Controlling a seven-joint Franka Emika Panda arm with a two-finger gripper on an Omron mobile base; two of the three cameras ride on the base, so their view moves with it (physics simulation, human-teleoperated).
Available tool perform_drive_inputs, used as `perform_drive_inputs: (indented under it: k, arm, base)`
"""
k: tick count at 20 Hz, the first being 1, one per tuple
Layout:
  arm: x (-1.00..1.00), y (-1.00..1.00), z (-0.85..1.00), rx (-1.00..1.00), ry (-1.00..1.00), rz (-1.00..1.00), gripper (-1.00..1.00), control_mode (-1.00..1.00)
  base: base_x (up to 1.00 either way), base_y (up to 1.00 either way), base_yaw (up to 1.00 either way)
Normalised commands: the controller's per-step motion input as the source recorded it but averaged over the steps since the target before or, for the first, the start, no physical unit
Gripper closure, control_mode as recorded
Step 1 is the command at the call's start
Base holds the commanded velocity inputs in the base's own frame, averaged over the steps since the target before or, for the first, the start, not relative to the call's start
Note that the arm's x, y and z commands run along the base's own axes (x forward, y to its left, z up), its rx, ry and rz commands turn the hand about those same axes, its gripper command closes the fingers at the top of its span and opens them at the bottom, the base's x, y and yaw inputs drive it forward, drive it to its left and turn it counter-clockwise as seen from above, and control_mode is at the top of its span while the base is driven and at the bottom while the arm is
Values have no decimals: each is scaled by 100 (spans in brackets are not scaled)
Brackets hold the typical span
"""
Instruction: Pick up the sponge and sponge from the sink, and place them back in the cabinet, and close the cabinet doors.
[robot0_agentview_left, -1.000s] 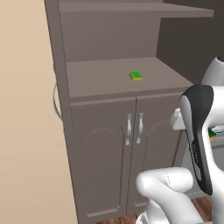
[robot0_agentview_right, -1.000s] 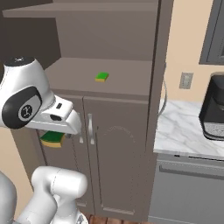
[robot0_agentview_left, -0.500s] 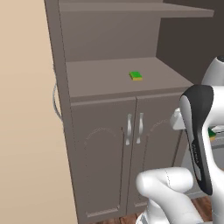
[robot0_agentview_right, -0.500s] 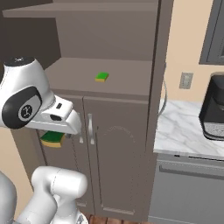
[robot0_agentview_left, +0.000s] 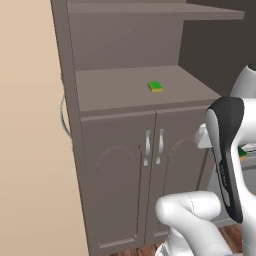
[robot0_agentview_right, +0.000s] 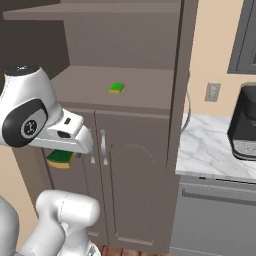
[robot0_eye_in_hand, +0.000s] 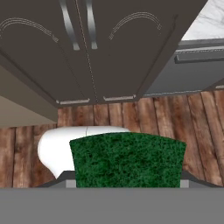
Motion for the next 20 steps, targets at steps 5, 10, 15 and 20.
perform_drive_inputs:
  k: [5,10,15,20]
  arm:
    - [0,0,0,0,0,0,100,100]
    - [0,0,0,0,0,0,100,-100]
    - [0,0,1,0,0,0,100,-100]
    - [0,0,0,0,0,0,100,-100]
  base:
    - [0,0,0]
    - [0,0,0]
    - [0,0,0]
    - [0,0,0]
